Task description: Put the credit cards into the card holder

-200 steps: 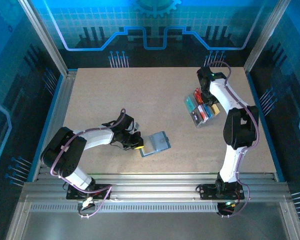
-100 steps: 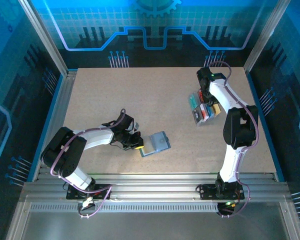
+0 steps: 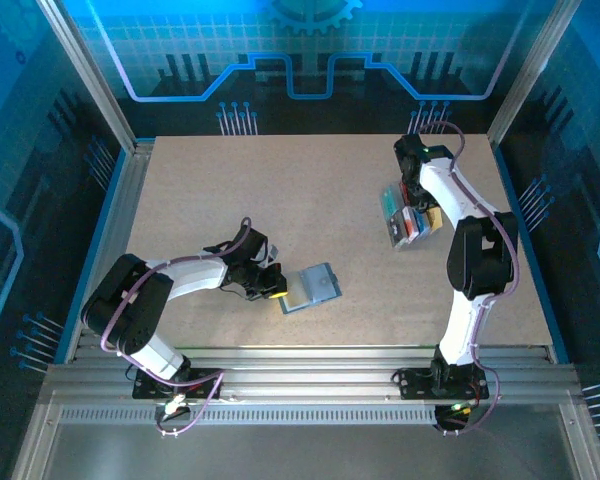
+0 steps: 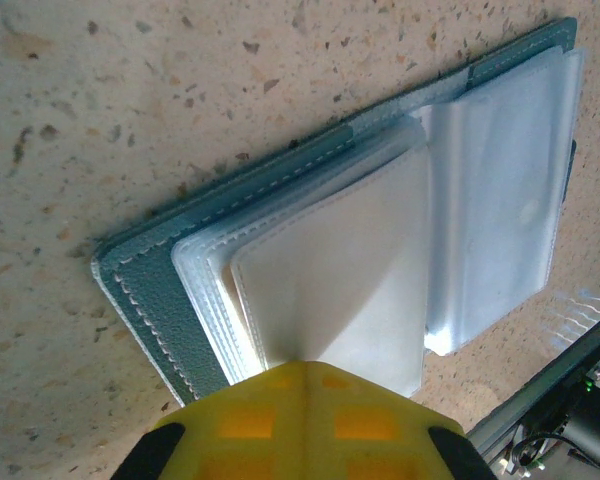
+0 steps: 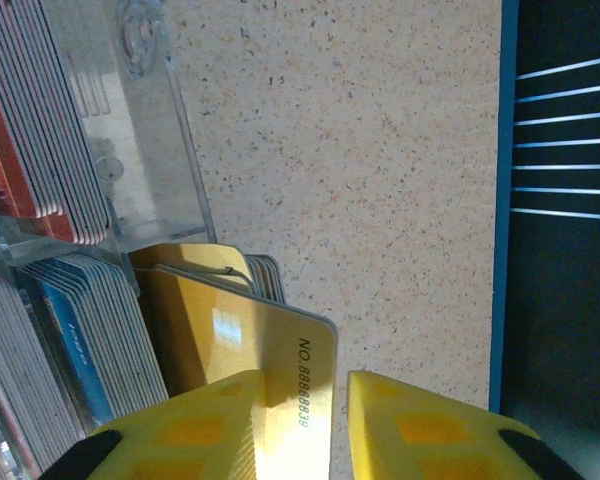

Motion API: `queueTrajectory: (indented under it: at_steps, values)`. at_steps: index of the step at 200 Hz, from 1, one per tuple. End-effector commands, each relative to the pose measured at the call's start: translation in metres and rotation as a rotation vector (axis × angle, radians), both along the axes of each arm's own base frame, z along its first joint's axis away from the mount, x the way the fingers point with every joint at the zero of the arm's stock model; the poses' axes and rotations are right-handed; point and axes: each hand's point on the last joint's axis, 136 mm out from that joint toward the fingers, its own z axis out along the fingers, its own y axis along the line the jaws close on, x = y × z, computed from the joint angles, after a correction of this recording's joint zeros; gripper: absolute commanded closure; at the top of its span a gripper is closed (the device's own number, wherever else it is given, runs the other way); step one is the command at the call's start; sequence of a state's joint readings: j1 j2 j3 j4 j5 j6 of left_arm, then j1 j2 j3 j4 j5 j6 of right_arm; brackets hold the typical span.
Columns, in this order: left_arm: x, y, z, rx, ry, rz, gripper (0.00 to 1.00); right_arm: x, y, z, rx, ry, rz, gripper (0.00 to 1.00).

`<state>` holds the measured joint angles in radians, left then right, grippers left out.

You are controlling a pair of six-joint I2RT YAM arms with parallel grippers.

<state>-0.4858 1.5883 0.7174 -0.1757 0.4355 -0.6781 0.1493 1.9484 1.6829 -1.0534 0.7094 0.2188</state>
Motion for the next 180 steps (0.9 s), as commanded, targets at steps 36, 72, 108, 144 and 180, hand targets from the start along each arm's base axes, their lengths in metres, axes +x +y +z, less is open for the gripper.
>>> queueTrajectory:
  at_steps: [36, 72, 108, 144, 180]
  values:
    - [-0.005, 0.003, -0.003, -0.005, 0.019, -0.010, 0.97, -0.009, -0.017, 0.020, -0.054, -0.022, -0.046, 0.88]
    - [-0.005, 0.004, -0.004, -0.006, 0.021, -0.009, 0.97, -0.009, -0.014, 0.021, -0.055, -0.022, -0.037, 0.95]
    - [-0.005, 0.005, -0.005, -0.006, 0.022, -0.005, 0.97, -0.008, -0.007, 0.021, -0.036, -0.021, -0.022, 1.00]
    - [-0.005, 0.005, -0.005, -0.004, 0.023, -0.005, 0.97, -0.007, 0.002, 0.019, -0.030, -0.012, 0.002, 1.00]
    - [-0.005, 0.006, -0.005, -0.006, 0.022, -0.001, 0.97, -0.005, 0.014, 0.006, -0.004, 0.017, 0.026, 1.00]
